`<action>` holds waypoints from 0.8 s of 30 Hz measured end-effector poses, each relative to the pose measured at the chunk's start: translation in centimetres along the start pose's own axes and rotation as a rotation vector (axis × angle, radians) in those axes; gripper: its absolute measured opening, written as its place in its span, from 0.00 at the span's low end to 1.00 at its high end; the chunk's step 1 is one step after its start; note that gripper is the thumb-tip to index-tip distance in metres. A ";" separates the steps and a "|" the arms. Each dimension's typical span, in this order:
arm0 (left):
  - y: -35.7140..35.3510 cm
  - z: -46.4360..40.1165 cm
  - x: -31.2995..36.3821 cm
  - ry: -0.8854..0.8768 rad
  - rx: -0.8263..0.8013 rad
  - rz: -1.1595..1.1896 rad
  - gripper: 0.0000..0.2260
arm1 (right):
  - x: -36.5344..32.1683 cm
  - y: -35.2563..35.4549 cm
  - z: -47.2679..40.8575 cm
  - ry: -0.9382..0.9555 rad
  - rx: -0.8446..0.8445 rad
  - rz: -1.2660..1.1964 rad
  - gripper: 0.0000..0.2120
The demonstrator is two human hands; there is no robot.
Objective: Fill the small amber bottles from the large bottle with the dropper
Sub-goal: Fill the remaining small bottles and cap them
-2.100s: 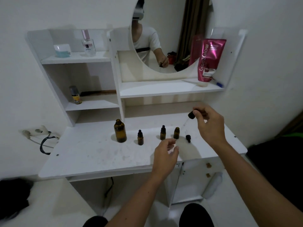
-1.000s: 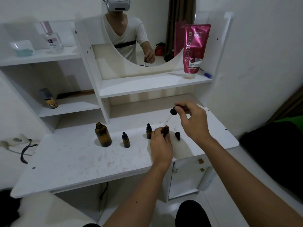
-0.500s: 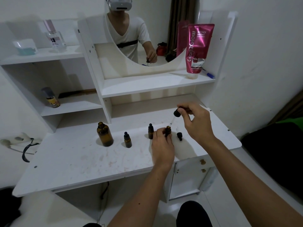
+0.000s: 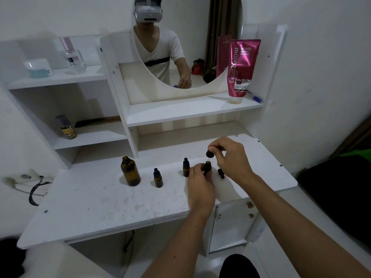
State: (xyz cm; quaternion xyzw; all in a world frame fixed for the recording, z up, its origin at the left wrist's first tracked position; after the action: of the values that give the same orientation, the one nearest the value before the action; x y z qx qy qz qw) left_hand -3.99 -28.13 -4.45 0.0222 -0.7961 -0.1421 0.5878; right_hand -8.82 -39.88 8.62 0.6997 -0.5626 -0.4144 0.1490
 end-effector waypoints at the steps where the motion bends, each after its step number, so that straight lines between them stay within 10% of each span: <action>1: 0.0 0.0 0.0 -0.002 0.000 -0.002 0.09 | 0.0 -0.1 0.0 -0.007 -0.010 -0.012 0.05; 24: -0.1 0.3 0.4 -0.011 -0.049 -0.062 0.14 | -1.6 2.2 0.5 -0.002 0.016 0.047 0.03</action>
State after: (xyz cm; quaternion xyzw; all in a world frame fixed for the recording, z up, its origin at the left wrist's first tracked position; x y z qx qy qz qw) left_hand -4.42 -28.19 -4.18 0.0320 -0.7946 -0.1799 0.5790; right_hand -10.70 -38.96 10.46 0.6869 -0.5824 -0.4070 0.1527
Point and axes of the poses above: each hand's wrist, its own z-axis away from the middle knuckle, its own y-axis out of the back of the hand, x = y × z, the point moved 10 cm from there along -z, towards the middle knuckle, and after that the axes turned 13 degrees about z, right-handed, at the moved point
